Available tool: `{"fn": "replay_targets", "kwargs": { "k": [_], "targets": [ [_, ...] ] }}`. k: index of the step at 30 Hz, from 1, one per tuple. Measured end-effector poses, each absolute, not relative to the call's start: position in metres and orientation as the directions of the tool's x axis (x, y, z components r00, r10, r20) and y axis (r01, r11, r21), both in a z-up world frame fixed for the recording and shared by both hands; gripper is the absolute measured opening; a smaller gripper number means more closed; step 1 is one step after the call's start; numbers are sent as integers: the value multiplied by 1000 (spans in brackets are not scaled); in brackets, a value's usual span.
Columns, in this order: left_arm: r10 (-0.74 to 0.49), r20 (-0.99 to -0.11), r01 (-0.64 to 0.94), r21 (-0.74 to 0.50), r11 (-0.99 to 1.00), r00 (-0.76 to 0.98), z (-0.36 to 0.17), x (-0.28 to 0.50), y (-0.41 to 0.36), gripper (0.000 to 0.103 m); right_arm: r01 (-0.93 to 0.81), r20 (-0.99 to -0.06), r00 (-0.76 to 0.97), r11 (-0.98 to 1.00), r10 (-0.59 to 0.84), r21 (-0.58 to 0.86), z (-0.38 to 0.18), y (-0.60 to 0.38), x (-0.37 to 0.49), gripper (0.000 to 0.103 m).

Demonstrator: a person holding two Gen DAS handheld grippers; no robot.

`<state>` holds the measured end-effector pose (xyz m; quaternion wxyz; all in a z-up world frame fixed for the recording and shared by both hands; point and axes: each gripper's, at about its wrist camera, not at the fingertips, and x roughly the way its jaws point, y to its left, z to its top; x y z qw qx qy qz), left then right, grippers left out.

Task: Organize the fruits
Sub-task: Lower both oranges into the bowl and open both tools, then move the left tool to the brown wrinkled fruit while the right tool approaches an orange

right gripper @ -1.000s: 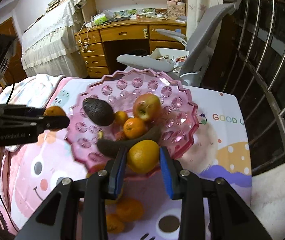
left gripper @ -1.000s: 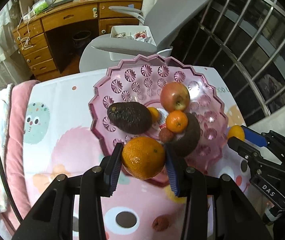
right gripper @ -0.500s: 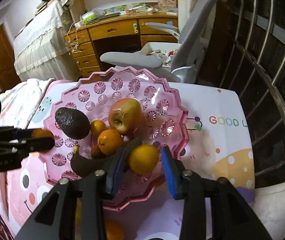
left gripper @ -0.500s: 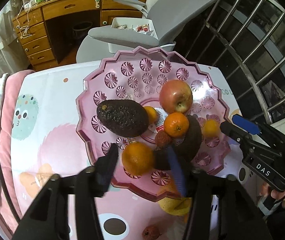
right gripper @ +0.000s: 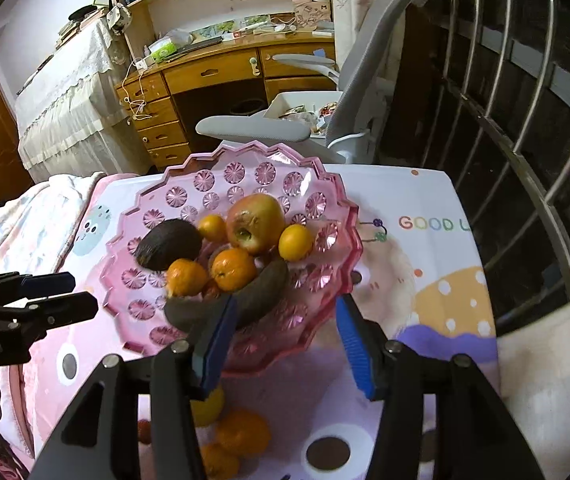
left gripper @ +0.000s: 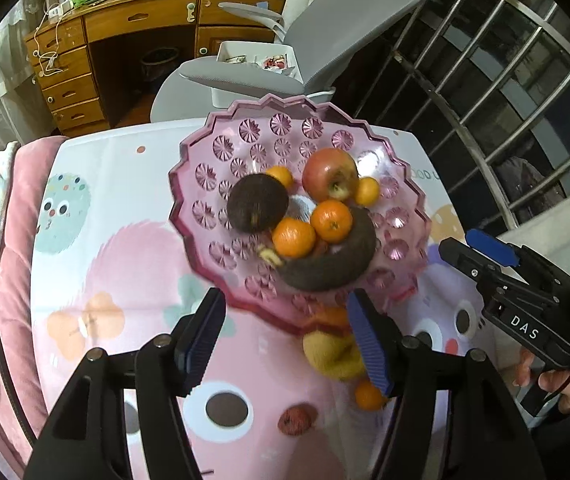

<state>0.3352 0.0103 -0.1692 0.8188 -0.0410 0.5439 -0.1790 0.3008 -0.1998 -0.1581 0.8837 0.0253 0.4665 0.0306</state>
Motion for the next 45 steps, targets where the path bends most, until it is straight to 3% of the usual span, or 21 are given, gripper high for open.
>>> {"fn": "replay_targets", "kwargs": {
  "k": [5,18,28,45],
  "targets": [
    [-356,-869,265,-274,924,343,-162,307,23,62,0,-815,576,997,62,76,-147,-189,270,59],
    [-378,-875,285,-295,912,304,-168,230,53,62,91,-840,539,987,61,129,-150,-161,197,61],
    [-358,-893,240,-298,924,271,-194,206,56,62,130,-877,461,967,138,220,-180,-154,172,61],
    [-340,-903,22,-347,938,264,-257,223,17,62,-139,-883,429,980,191,145,-233,-153,174,61]
  ]
}}
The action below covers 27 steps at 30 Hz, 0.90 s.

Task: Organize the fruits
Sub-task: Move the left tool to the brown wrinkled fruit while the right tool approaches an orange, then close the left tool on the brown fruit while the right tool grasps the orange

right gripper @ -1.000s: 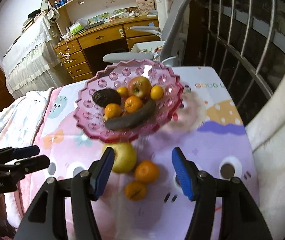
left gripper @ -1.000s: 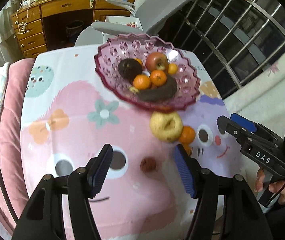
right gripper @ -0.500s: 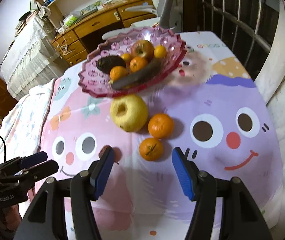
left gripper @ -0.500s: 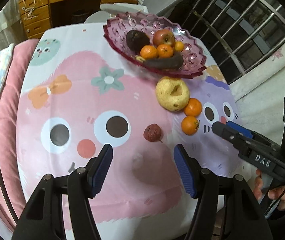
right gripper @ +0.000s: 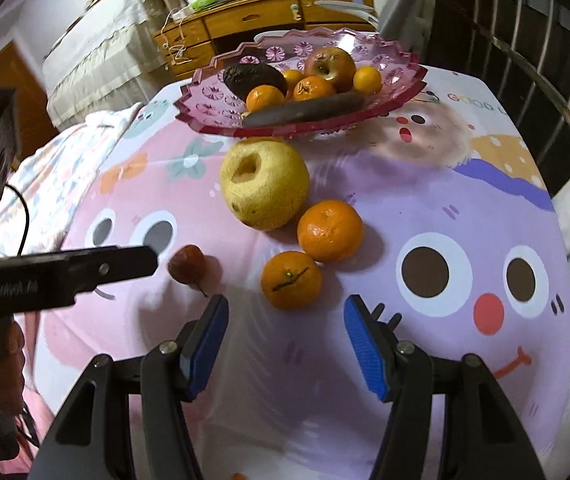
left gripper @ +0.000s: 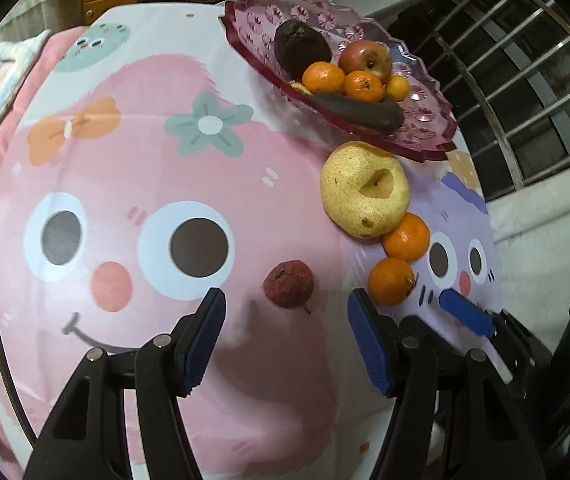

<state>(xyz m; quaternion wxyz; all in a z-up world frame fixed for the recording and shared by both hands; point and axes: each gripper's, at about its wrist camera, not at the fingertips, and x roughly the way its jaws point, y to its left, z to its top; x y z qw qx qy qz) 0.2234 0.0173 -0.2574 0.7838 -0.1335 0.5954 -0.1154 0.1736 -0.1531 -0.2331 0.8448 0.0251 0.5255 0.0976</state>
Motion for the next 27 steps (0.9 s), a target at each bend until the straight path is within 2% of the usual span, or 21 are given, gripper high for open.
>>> {"fn": "replay_targets", "kwargs": {
  "k": [8,12,14,16,19,27],
  "targets": [
    [-329,-906,-39,-351,936,265,-284,229,3,58,-227,-864,468,970,189,89,-249,-154,176,61],
    [-327,-907,-59,-354,934,266,-290,231,1,47,-265,-859,468,960,206,86,-253,-151,178,61],
    [-324,-908,-63,-352,934,267,-292,230,0,45,-287,-858,468,955,212,79,-255,-149,179,60],
    [-305,-910,-75,-338,938,279,-292,231,-1,36,-300,-857,468,951,215,75,-256,-146,180,60],
    [-299,-911,-75,-332,940,283,-292,233,-1,32,-320,-859,467,946,209,57,-259,-142,182,56],
    [-300,-910,-72,-333,940,286,-293,237,-1,31,-327,-862,469,944,195,35,-264,-140,185,42]
  ]
}}
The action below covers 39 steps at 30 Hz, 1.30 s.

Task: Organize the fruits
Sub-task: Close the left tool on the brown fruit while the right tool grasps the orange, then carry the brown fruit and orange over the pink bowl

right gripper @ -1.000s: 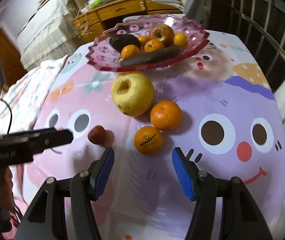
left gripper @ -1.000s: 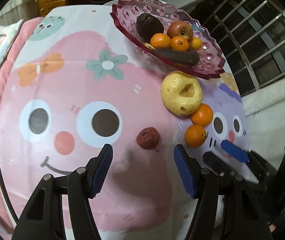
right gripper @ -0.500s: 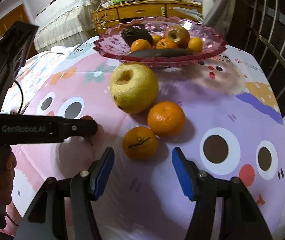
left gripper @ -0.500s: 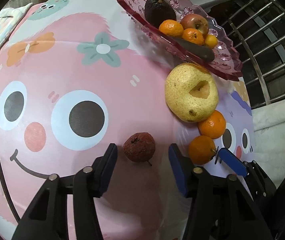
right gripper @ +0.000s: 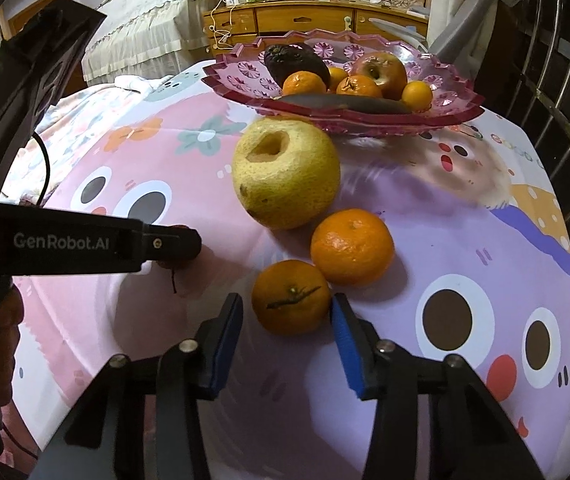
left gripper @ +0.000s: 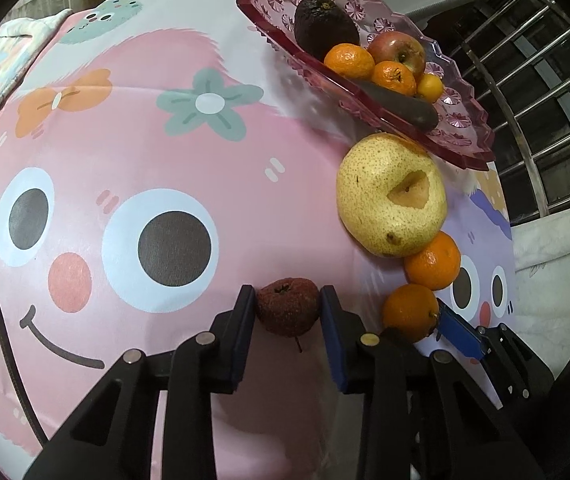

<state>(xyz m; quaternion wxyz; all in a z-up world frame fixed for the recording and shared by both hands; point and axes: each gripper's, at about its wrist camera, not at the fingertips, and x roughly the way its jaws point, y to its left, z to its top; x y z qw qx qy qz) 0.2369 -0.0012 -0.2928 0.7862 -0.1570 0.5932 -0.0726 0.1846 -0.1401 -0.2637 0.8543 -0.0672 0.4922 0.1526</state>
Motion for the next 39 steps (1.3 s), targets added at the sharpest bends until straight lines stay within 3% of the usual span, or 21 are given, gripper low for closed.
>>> {"fn": "replay_targets", "kwargs": {
  "k": [10,24,39],
  "targets": [
    [-291,-910,-54,-320,946,294,-284,237,5,30,-380,-862,445,923,243,64,-258,-135,182,39],
    [-244,-881,-25,-277,961,406,-236,287,41,30,-487,-795,506,872,335,57,-202,-100,196,39],
    [-248,-819,32,-271,962,517,-191,349,48,30,-427,-711,638,904,295,-9,-164,-101,266,39]
  ]
}}
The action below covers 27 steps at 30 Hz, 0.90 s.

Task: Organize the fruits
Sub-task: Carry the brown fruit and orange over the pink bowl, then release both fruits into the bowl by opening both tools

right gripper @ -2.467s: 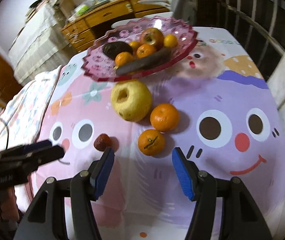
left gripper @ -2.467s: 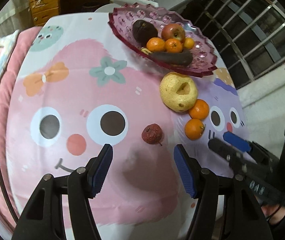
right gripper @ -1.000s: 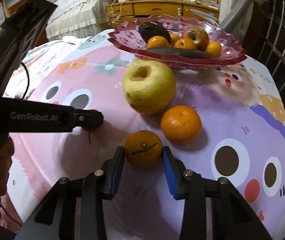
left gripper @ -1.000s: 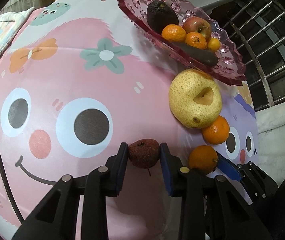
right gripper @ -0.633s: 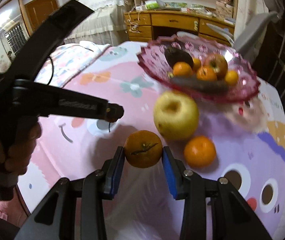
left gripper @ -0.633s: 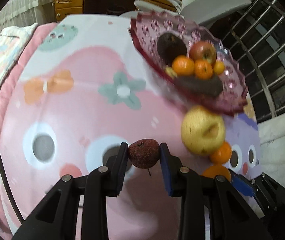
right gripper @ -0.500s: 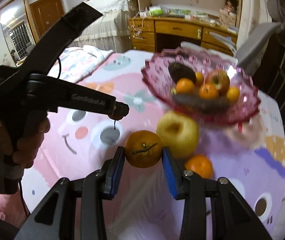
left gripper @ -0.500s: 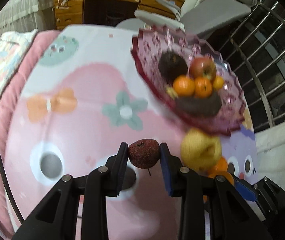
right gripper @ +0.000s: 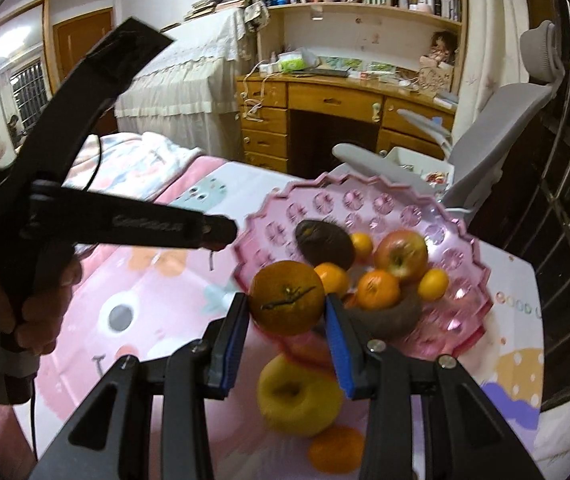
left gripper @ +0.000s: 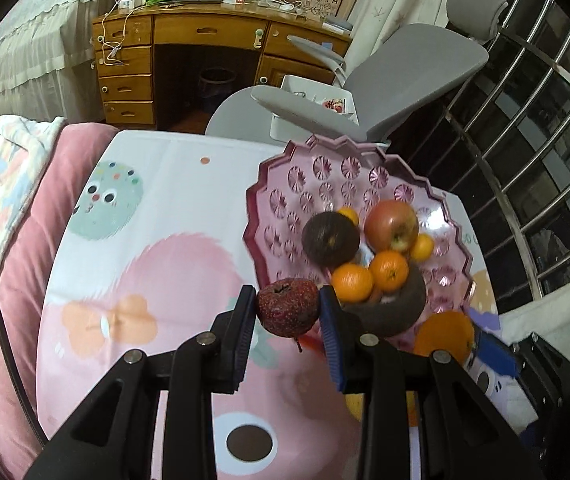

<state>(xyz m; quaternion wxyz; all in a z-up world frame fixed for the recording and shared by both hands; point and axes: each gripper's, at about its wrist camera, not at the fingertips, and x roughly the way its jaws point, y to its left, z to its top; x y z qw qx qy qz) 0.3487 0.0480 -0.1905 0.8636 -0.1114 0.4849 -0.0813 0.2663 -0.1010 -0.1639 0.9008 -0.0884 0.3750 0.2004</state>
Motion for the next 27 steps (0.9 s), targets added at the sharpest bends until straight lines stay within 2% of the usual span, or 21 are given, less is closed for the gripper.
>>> {"fn": "replay_targets", "kwargs": {
  "k": [18,20,21,24,27],
  "targets": [
    [-310,-825,78,-311,947,472,-211,384,31,30,-300,-727,653,954,211,7,-186,-126,337,40],
    [-315,-822,71,-321,944,475,-211,384,32,33,-292,-726,654,956,212,16,-188,-129,340,40],
    [-322,-819,70,-329,942,475,-211,384,33,38,-289,-728,651,957,215,23,-189,-130,341,41],
    [-325,-816,70,-334,940,478,-208,381,33,54,-265,-727,651,963,218,51,-186,-136,342,51],
    [-325,-815,69,-334,940,479,-204,374,33,58,-249,-717,661,966,221,69,-180,-142,338,52]
  ]
}}
